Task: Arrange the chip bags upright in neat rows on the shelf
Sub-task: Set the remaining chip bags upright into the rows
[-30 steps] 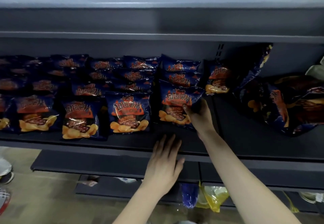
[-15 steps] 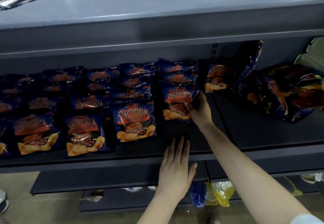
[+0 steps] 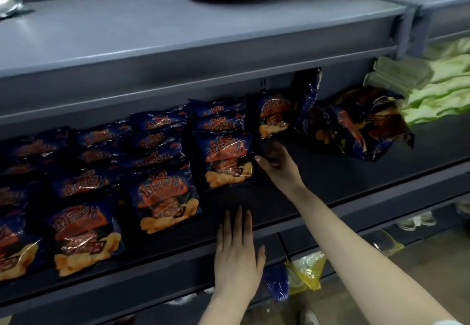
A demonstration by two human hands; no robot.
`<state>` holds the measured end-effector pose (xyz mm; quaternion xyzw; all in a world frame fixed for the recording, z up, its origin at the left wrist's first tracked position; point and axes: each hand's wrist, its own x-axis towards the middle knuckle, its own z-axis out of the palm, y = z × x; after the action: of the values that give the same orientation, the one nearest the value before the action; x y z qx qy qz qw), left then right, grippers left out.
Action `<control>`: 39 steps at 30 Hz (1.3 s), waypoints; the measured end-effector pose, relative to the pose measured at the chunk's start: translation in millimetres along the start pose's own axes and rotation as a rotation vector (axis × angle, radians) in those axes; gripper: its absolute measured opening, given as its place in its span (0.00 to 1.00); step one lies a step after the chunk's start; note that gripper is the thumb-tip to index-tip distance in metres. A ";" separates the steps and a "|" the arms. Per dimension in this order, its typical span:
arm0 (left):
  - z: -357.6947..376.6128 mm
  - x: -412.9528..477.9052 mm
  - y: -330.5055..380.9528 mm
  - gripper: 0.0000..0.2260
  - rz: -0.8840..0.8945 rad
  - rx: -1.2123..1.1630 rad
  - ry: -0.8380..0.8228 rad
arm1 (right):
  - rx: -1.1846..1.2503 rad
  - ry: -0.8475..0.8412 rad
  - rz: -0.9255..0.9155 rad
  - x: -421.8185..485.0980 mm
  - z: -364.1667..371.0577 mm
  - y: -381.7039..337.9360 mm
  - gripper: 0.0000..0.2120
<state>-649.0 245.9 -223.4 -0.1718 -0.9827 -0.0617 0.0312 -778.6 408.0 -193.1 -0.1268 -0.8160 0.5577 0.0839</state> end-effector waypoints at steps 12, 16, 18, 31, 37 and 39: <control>-22.2 52.5 38.2 0.30 0.059 -0.535 0.062 | 0.033 0.061 -0.087 -26.1 -95.8 7.9 0.11; -41.3 95.7 68.8 0.29 0.053 -0.773 0.111 | 0.064 -0.027 -0.153 -35.3 -135.7 4.0 0.08; -50.9 125.4 80.5 0.29 0.048 -0.781 0.158 | 0.101 -0.024 -0.168 -36.6 -157.3 3.6 0.07; -70.4 282.5 127.9 0.36 -0.199 -0.895 0.222 | 0.059 0.108 -0.179 -23.1 -238.0 31.2 0.06; -74.8 295.9 123.1 0.30 -0.253 -0.889 0.266 | 0.045 0.041 -0.167 -9.0 -247.0 34.5 0.06; -82.3 297.5 115.9 0.25 -0.227 -0.907 0.326 | 0.039 0.034 -0.187 -4.9 -245.9 34.3 0.05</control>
<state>-885.4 442.6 -104.5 -0.0481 -0.8516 -0.5124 0.0994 -701.6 637.0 -135.6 -0.0578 -0.8117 0.5611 0.1516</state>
